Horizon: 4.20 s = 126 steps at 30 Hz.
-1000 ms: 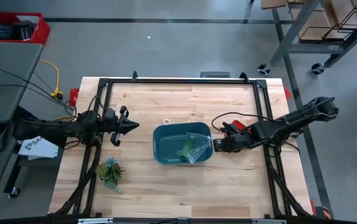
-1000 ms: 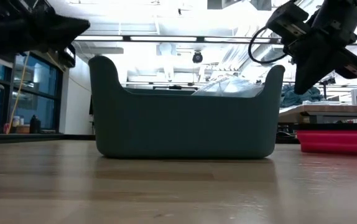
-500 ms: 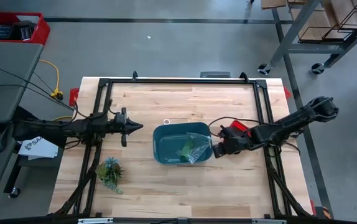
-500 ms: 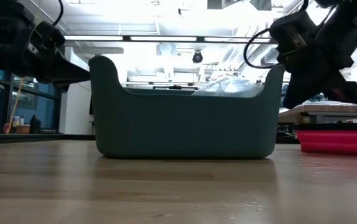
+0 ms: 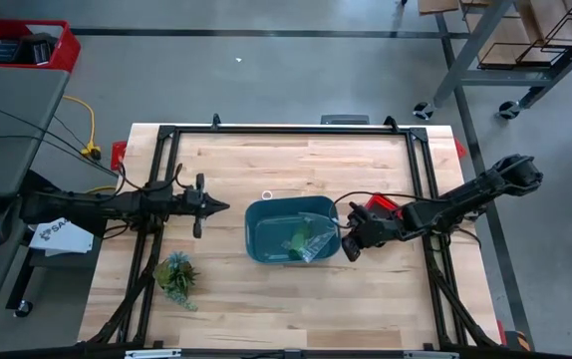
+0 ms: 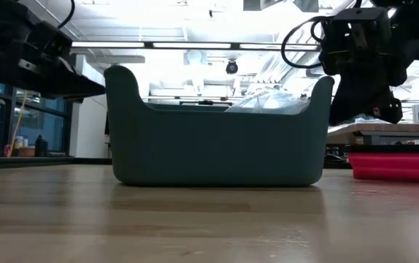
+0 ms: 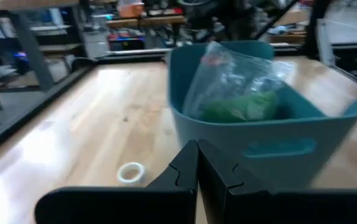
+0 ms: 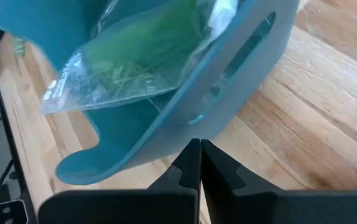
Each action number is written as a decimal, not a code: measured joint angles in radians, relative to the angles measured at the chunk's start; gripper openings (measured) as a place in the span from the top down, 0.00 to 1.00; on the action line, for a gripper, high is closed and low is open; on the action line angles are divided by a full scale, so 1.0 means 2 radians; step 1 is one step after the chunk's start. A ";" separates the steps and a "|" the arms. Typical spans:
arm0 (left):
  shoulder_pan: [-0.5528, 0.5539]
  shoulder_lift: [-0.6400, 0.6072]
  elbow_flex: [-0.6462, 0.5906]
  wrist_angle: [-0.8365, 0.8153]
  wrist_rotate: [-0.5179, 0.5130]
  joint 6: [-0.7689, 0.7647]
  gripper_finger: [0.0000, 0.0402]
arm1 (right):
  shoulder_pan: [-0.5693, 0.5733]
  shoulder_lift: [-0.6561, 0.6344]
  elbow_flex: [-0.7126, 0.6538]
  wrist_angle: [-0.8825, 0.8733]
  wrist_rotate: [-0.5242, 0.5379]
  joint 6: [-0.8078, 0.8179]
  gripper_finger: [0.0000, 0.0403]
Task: Roll bandage
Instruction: Move the blue bin to the center of the table, then return to Home Position
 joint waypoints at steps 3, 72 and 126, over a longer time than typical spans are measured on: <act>0.000 0.000 0.002 0.001 -0.008 -0.020 1.00 | 0.000 0.000 0.000 0.004 0.000 -0.010 1.00; -0.017 -0.197 0.000 -0.056 -0.038 0.001 1.00 | -0.085 -0.233 -0.255 0.434 -0.003 -0.319 1.00; -0.017 -0.197 0.000 -0.066 -0.038 0.001 1.00 | -0.197 -0.464 -0.291 0.116 -0.070 -0.447 1.00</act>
